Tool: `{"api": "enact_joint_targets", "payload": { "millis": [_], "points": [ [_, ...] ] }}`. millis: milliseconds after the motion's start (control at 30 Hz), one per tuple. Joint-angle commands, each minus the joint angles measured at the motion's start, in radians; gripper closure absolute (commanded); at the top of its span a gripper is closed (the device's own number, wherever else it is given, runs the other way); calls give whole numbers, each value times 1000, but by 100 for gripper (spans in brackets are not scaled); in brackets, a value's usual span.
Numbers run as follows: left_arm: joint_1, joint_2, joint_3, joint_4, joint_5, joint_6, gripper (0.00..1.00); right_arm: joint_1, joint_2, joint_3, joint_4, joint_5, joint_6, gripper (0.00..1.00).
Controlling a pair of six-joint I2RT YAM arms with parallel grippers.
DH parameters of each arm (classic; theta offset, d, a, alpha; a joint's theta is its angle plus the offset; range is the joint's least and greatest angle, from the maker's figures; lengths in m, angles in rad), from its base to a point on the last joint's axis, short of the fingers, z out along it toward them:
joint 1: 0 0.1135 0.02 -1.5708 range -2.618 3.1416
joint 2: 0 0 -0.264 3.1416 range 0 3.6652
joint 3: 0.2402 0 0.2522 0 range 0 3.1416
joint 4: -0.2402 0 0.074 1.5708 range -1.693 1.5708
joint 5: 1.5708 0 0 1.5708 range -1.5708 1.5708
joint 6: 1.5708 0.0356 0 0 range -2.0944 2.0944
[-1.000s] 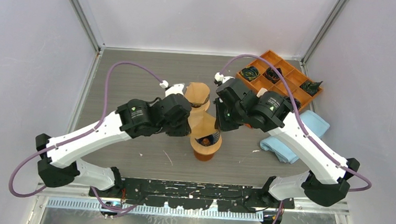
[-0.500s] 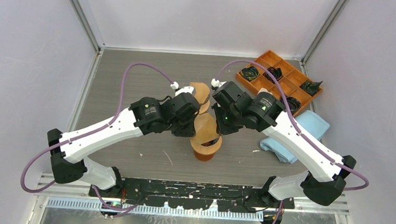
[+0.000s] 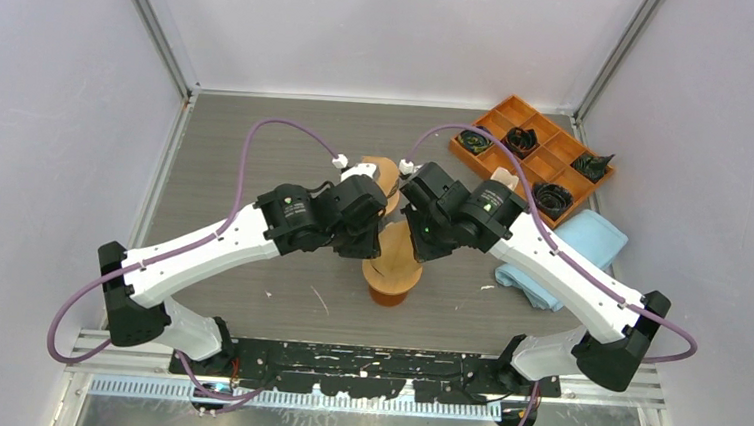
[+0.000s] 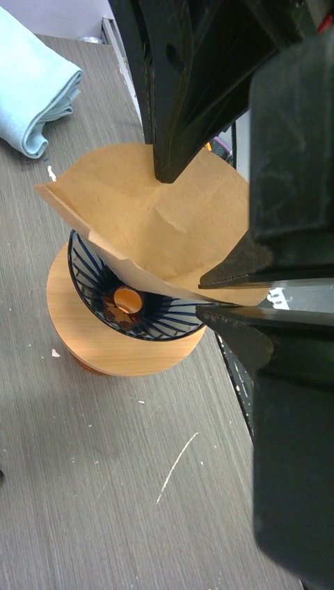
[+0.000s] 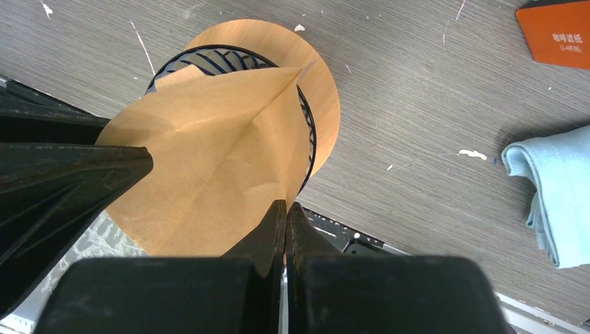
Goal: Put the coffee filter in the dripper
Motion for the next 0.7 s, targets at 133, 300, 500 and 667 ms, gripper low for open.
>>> {"api": "enact_joint_targets", "payload": {
  "millis": [133, 300, 500, 667],
  "points": [
    [6, -10, 3, 46, -19, 20, 74, -10, 0, -18, 75, 4, -27, 94],
    [11, -29, 7, 31, -57, 32, 61, -11, 2, -25, 88, -5, -27, 92],
    [29, -41, 11, 7, -78, 54, 46, -11, 3, -19, 93, -7, -31, 82],
    [40, -39, 16, 5, -84, 80, 40, -11, 1, -1, 94, 1, -36, 74]
  ]
}}
